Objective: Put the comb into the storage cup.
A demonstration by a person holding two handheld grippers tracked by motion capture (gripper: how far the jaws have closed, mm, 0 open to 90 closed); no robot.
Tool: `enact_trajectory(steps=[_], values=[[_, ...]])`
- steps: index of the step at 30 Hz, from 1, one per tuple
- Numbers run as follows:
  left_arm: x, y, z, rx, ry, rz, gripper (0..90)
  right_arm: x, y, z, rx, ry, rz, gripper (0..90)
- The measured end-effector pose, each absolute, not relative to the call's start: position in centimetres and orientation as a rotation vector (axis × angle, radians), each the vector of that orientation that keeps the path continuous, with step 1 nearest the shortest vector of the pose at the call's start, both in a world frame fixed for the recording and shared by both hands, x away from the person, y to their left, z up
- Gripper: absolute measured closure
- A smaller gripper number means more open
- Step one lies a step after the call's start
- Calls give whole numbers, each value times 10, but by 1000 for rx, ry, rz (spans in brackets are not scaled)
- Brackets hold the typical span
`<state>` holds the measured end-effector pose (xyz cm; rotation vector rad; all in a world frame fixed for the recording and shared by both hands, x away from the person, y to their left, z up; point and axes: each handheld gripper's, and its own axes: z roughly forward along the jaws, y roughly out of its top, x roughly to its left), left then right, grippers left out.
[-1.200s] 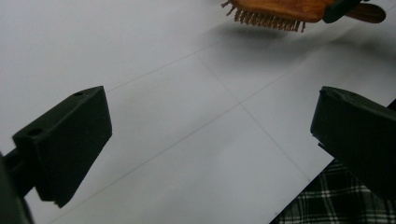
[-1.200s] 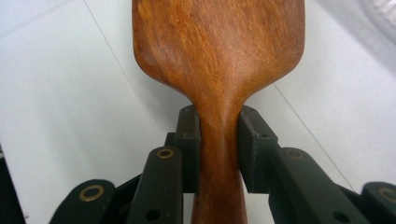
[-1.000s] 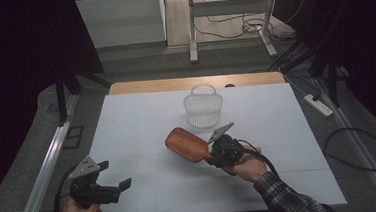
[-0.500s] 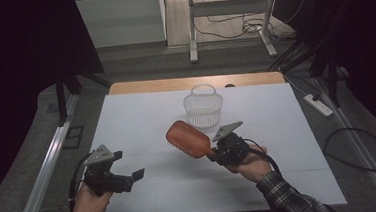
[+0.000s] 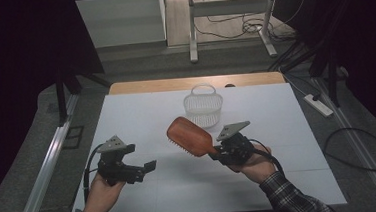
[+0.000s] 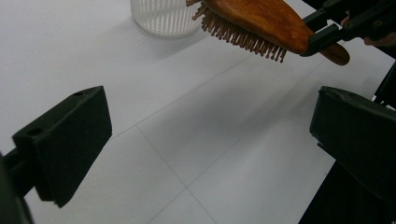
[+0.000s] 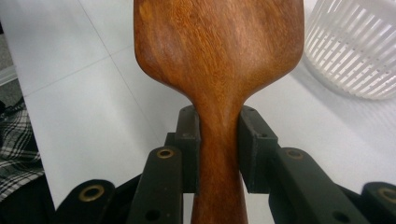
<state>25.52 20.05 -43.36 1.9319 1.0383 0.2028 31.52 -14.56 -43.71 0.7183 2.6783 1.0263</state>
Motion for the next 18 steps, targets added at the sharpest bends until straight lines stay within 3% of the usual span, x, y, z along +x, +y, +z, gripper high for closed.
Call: enact_trajectory(steps=[18], values=[[283, 171, -424, 1890, 1006, 131, 0, 310, -154, -429, 728, 2632, 1081, 719]])
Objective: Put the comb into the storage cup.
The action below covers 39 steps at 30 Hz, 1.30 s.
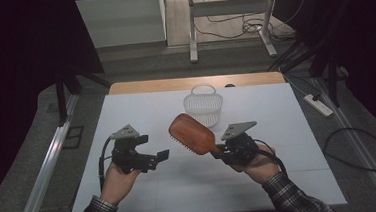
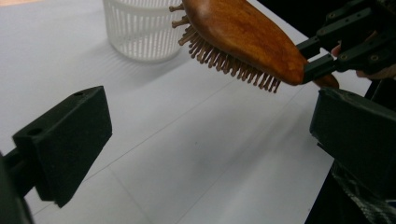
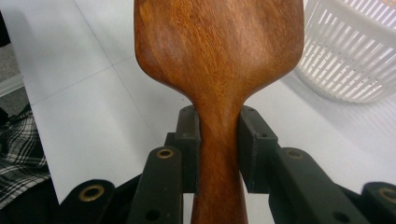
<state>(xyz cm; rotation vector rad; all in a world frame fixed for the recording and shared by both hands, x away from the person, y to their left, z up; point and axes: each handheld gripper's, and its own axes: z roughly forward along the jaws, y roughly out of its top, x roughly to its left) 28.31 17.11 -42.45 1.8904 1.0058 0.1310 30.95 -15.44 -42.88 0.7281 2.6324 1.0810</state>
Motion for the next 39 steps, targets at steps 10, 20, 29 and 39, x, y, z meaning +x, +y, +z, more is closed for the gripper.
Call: enact_trajectory(steps=[10, 20, 29, 39], values=[[297, 156, -422, 1863, 984, 88, 0, 309, -158, -426, 738, 2593, 1105, 718], [308, 139, -421, 1837, 981, 38, 0, 308, -159, -424, 749, 2563, 1134, 718], [313, 138, -432, 1800, 1025, 0, 0, 304, -155, -424, 740, 2553, 1152, 718], [317, 134, -434, 1773, 1022, -63, 0, 298, -146, -426, 714, 2552, 1172, 718]])
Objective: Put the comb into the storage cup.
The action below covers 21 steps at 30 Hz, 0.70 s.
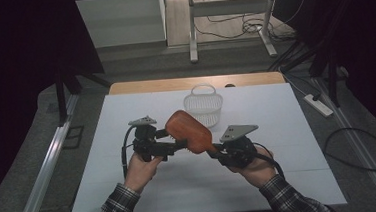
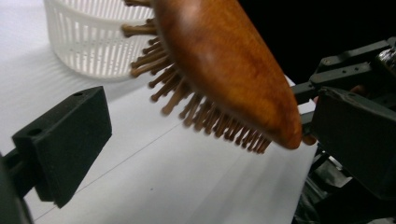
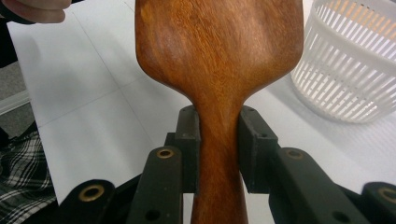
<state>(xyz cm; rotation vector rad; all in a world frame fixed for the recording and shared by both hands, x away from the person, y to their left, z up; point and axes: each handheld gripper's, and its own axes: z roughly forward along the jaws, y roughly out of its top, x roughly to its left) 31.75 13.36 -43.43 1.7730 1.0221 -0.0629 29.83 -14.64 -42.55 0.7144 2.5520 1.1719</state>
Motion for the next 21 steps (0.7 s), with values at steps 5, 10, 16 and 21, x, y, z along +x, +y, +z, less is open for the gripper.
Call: enact_trajectory(steps=[5, 10, 16, 21], values=[[319, 131, -435, 1776, 1023, -75, 0, 296, -143, -426, 702, 2559, 1180, 718], [320, 129, -435, 1782, 1034, -81, 0, 294, -139, -426, 691, 2559, 1192, 718], [321, 127, -435, 1777, 1031, -96, 0, 291, -136, -426, 676, 2559, 1208, 718], [321, 128, -435, 1766, 1030, -117, 31, 289, -134, -426, 659, 2554, 1216, 718]])
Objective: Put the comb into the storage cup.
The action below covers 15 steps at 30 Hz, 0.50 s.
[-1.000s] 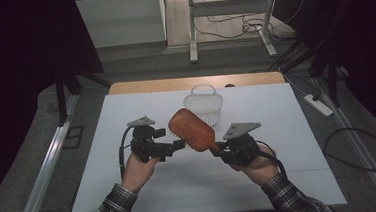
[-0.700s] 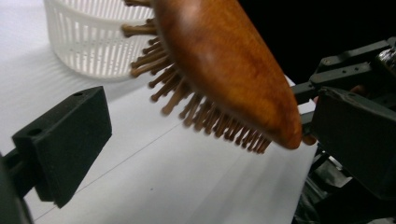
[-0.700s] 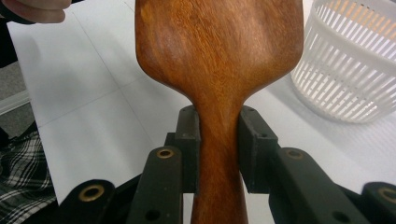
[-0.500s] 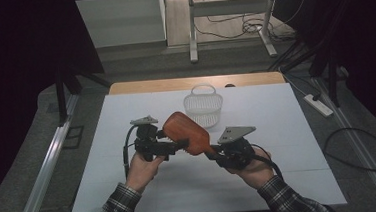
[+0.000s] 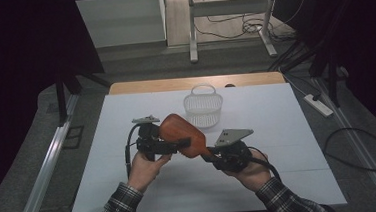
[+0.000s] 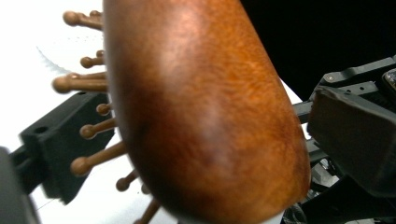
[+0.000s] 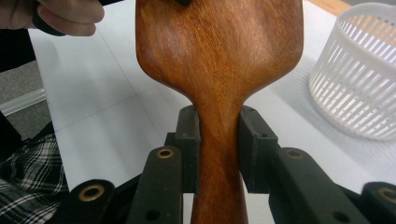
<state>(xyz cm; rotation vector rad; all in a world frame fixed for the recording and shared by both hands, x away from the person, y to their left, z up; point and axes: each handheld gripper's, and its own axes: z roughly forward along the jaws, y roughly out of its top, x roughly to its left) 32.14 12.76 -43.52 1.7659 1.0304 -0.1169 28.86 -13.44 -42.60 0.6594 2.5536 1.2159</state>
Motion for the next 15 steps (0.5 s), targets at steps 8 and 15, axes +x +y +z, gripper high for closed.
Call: enact_trajectory(steps=[8, 15], values=[[321, 130, -434, 1743, 1012, -161, 198, 288, -133, -427, 639, 2562, 1211, 718], [323, 136, -437, 1685, 1030, -248, 291, 289, -133, -429, 631, 2572, 1201, 717]])
